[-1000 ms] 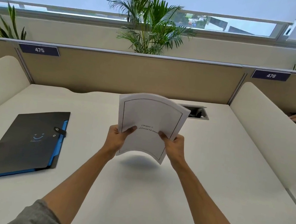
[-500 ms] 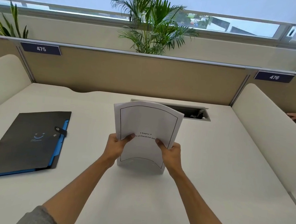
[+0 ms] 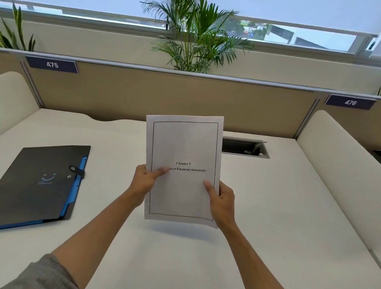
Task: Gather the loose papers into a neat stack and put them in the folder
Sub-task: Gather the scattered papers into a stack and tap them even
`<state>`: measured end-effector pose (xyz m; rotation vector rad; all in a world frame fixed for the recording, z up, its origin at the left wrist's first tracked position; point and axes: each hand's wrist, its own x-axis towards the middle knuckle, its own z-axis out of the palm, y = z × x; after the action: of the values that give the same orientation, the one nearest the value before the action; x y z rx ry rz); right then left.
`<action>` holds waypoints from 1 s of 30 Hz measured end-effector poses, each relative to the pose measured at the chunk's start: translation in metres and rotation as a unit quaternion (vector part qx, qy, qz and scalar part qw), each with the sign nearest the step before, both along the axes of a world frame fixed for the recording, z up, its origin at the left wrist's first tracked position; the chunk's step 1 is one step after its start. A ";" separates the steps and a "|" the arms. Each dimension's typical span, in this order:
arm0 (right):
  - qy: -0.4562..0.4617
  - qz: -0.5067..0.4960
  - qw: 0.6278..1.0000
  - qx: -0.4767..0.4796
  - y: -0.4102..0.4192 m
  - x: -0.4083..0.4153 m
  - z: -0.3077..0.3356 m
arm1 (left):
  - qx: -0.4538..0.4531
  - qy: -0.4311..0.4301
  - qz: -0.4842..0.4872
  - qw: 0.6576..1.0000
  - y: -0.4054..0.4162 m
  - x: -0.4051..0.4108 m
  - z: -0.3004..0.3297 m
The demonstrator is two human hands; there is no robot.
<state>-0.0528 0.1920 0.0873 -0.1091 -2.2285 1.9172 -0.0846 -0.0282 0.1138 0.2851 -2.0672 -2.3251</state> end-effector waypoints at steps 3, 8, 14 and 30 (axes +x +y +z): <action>0.005 0.003 1.000 -0.009 -0.001 -0.001 0.003 | 0.014 -0.045 -0.031 0.998 -0.006 -0.006 0.006; -0.052 0.009 0.998 -0.025 0.001 -0.003 -0.001 | 0.033 -0.115 -0.038 0.992 -0.012 -0.008 0.006; -0.121 -0.022 0.992 -0.012 0.005 -0.001 -0.016 | 0.015 -0.143 0.082 0.986 -0.007 0.000 -0.021; -0.197 -0.066 0.967 0.146 0.025 0.015 -0.062 | -0.208 -0.127 0.047 0.969 0.013 0.029 -0.079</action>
<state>-0.0374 0.2166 0.0252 -0.6263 -2.6481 1.5836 -0.0552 -0.0147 0.0352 0.6756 -2.5249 -1.8183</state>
